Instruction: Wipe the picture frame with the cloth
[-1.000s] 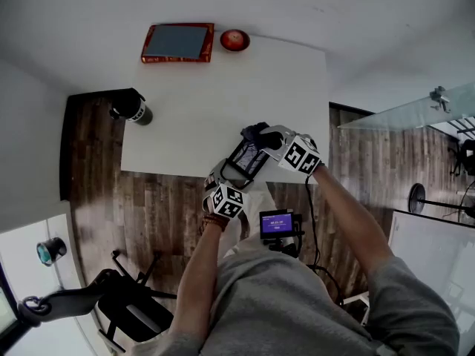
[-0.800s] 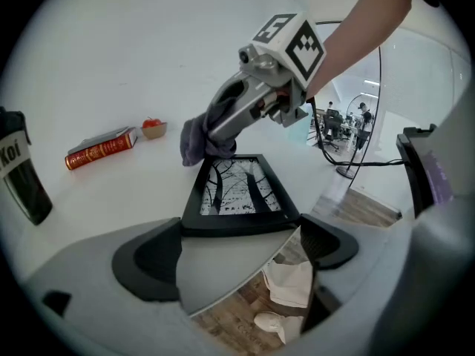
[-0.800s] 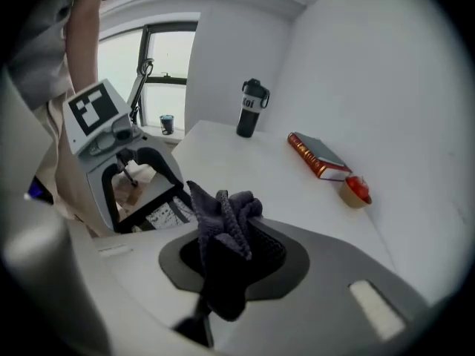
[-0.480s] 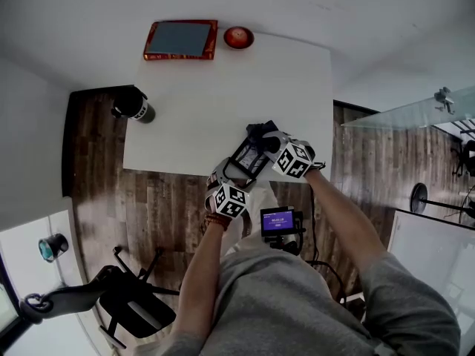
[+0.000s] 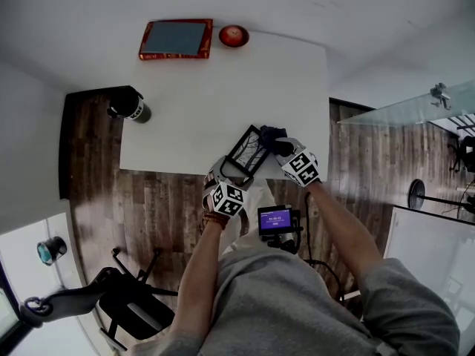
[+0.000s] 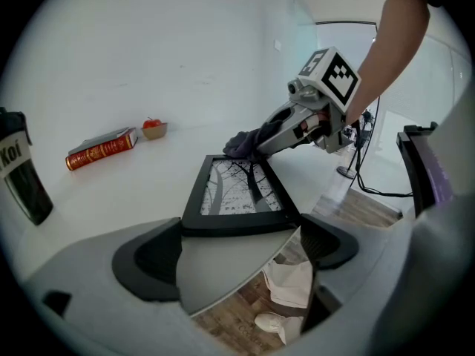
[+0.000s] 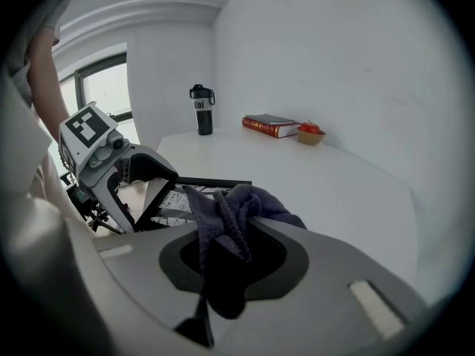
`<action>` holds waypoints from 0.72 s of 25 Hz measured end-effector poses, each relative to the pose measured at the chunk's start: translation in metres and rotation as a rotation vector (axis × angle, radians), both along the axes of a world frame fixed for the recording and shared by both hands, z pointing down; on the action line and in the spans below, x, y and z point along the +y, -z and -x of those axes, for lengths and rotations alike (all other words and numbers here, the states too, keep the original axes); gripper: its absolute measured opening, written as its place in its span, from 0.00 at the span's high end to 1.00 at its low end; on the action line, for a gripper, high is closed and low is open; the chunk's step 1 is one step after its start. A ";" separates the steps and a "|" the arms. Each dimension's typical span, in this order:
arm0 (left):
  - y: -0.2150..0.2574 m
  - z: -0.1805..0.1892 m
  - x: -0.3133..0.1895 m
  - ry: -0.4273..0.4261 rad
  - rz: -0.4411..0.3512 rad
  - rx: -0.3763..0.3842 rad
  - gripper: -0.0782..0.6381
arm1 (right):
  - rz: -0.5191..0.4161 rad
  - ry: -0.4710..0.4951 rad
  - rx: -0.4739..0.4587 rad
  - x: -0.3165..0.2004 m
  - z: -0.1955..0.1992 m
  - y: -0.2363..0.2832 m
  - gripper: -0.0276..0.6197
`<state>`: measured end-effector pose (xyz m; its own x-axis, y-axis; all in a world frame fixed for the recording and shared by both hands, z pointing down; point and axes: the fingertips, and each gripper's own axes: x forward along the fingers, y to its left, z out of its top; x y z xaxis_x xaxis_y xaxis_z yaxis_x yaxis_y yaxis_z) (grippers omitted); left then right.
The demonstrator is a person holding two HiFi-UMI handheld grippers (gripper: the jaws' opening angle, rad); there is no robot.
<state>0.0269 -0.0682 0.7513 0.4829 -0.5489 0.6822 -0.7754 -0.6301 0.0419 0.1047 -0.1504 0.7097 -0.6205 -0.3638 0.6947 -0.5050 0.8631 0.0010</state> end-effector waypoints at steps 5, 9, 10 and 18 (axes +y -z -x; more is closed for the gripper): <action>0.001 -0.001 0.000 0.001 -0.003 0.000 0.20 | -0.001 -0.119 0.022 0.008 -0.002 -0.003 0.85; 0.000 0.000 0.000 0.001 -0.002 -0.001 0.20 | 0.030 -0.179 0.016 0.019 0.006 -0.003 0.85; 0.000 0.000 0.000 0.001 -0.002 -0.001 0.20 | 0.038 -0.176 0.012 0.024 0.009 -0.003 0.85; 0.000 0.000 0.001 0.002 0.003 -0.002 0.20 | 0.096 -0.113 -0.030 0.063 0.033 -0.003 0.85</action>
<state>0.0273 -0.0671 0.7514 0.4805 -0.5479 0.6848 -0.7770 -0.6280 0.0427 0.0714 -0.0871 0.7123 -0.6004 -0.3657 0.7112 -0.5976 0.7961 -0.0951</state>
